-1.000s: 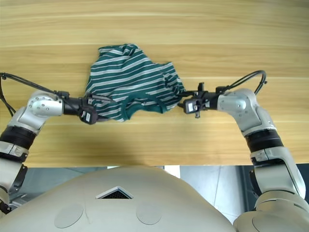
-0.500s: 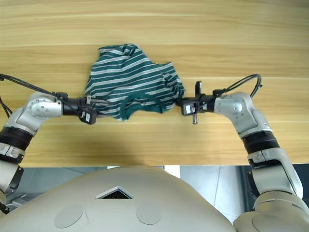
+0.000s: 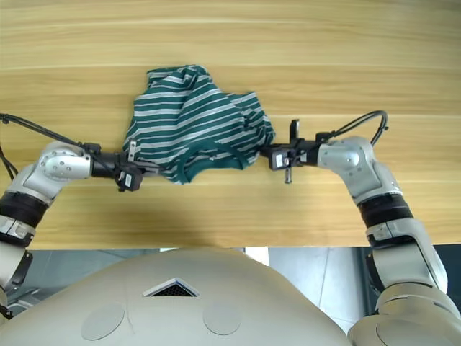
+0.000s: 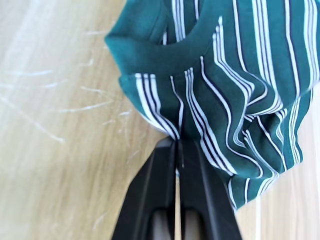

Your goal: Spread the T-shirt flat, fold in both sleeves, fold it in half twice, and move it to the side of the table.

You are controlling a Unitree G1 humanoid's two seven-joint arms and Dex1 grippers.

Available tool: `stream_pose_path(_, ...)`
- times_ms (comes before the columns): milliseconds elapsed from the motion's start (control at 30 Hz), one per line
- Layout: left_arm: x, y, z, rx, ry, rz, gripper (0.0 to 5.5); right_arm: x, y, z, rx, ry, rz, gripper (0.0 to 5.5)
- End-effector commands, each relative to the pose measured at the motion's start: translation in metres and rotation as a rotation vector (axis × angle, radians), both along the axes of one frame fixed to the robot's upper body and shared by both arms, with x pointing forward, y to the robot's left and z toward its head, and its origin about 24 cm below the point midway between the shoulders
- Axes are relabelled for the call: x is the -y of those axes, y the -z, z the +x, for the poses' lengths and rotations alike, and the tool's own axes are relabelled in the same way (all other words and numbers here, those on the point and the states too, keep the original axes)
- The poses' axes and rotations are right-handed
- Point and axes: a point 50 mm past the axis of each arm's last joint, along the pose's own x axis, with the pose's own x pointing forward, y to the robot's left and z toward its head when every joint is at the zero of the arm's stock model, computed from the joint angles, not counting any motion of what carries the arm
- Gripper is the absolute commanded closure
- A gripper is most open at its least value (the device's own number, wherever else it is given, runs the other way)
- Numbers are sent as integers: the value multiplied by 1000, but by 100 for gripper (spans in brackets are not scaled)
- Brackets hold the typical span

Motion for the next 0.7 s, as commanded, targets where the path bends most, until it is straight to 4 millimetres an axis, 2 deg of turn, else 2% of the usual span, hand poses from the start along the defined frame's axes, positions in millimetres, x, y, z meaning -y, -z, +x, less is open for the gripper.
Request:
stream_pose_path(33,-12,-44,35,141,-98,-140,546,7,-8,18,58,81,26,550)
stream_pose_path(100,-21,-80,68,314,-234,-250,546,17,-30,43,171,181,73,550)
stream_pose_path(167,-32,-118,98,477,-347,-316,546,36,-69,76,346,318,129,550)
stream_pose_path(233,-37,-154,117,606,-408,-369,546,52,-111,101,517,437,195,550)
stream_pose_path(267,-39,-175,125,676,-438,-397,546,60,-136,112,606,500,237,550)
stream_pose_path(333,-47,-233,138,860,-534,-516,546,82,-206,123,857,641,397,550)
stream_pose_path(367,-52,-258,137,940,-558,-576,546,93,-240,118,976,673,498,550)
stream_pose_path(400,-56,-274,134,989,-557,-616,546,102,-264,110,1063,675,577,550)
stream_pose_path(433,-57,-281,130,1009,-534,-630,546,108,-279,101,1122,657,635,550)
stream_pose_path(467,-58,-277,122,1009,-473,-599,546,112,-287,90,1148,615,684,550)
stream_pose_path(533,-60,-253,102,938,-341,-509,546,115,-285,69,1140,500,728,550)
stream_pose_path(633,-61,-209,57,740,-171,-422,546,105,-260,32,1029,300,707,550)
stream_pose_path(700,-61,-187,27,673,-87,-382,546,90,-223,-2,841,123,597,550)
